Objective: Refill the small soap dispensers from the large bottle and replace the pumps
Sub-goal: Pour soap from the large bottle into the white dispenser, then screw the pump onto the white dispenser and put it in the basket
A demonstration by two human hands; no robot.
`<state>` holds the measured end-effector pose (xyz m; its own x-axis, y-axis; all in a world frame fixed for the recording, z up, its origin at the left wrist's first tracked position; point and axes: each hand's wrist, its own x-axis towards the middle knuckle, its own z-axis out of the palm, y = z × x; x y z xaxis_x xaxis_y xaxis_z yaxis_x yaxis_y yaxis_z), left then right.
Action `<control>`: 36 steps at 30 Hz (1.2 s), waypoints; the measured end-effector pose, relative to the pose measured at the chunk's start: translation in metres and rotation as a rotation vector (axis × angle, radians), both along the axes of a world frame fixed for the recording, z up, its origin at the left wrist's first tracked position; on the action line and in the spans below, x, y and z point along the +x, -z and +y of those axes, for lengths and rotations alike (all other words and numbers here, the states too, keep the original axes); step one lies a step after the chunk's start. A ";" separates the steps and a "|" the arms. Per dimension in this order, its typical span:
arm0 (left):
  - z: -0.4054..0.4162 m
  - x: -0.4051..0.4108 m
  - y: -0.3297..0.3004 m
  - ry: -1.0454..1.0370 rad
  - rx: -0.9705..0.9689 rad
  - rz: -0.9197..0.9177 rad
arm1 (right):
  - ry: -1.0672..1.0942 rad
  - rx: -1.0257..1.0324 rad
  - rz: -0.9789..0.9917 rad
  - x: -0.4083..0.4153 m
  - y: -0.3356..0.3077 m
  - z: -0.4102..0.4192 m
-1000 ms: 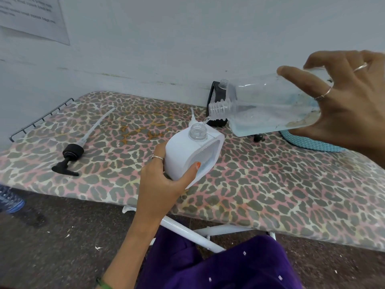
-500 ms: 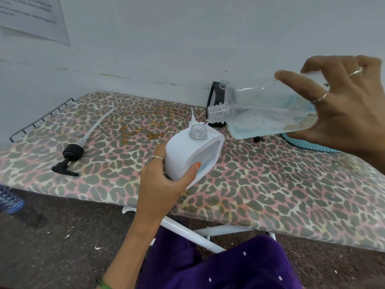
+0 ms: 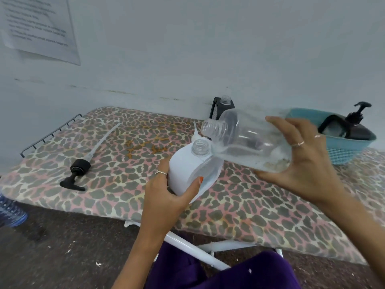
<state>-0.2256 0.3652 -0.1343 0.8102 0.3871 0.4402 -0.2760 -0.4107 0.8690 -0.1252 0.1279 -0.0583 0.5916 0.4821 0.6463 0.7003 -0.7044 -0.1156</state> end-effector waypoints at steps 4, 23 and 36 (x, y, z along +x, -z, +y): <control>-0.001 -0.001 -0.002 -0.010 0.025 -0.019 | -0.033 0.274 0.156 -0.008 0.030 0.012; 0.019 0.003 -0.005 -0.121 -0.253 -0.023 | 0.210 0.934 0.547 -0.031 0.059 0.000; 0.022 0.007 -0.004 -0.072 -0.348 -0.022 | 0.017 -0.065 0.461 0.027 0.019 0.111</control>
